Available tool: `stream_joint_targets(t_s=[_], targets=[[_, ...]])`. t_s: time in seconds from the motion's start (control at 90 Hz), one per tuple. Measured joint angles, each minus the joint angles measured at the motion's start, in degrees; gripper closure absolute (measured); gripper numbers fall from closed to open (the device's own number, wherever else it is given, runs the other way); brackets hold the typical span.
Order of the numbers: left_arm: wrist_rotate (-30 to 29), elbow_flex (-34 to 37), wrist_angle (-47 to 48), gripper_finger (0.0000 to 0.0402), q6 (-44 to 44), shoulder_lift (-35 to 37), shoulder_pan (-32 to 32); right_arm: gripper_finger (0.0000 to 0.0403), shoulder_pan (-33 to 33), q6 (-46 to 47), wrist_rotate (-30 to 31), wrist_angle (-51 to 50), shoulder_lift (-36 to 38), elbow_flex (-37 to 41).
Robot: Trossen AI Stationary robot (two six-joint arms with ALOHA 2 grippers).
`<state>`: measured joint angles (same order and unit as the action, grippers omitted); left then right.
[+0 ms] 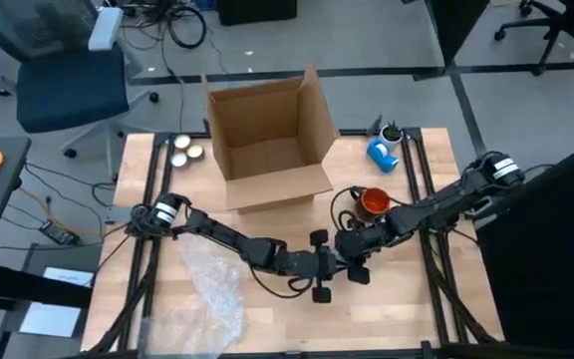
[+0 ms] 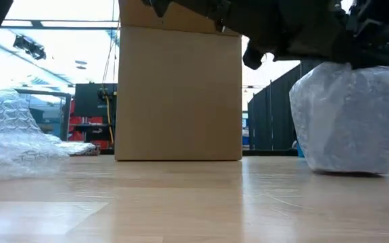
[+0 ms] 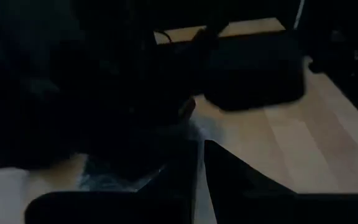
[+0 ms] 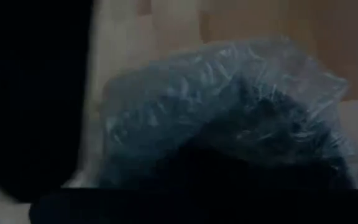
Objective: Wrap mug
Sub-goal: Wrap the blue mug with the top bubble wrap
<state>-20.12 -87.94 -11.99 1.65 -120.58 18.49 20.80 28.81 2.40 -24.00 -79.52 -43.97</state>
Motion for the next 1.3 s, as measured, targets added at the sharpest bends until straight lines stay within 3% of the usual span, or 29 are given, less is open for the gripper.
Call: stream_joint_targets(t_s=[0.144, 0.378, 0.778, 1.3], targets=[[-0.4, 0.0, 3.8, 0.0387, -1.7, 4.1, 0.6, 0.0403, 0.0, 0.0, 0.2, -1.2, 0.1, 0.0], [-6.3, 0.0, 8.7, 0.0387, -3.8, 6.3, 1.2, 0.0403, 0.2, 0.0, 0.4, -1.5, 0.1, -0.1], [-3.5, -0.1, -0.6, 0.0386, 1.9, -3.3, -0.9, 0.0403, 0.3, 0.9, 0.3, -0.7, 0.2, -0.1], [-3.8, 0.0, -0.5, 0.0386, 1.6, -3.6, -1.4, 0.0403, 2.4, 2.8, 3.8, -1.0, 7.3, 0.0]])
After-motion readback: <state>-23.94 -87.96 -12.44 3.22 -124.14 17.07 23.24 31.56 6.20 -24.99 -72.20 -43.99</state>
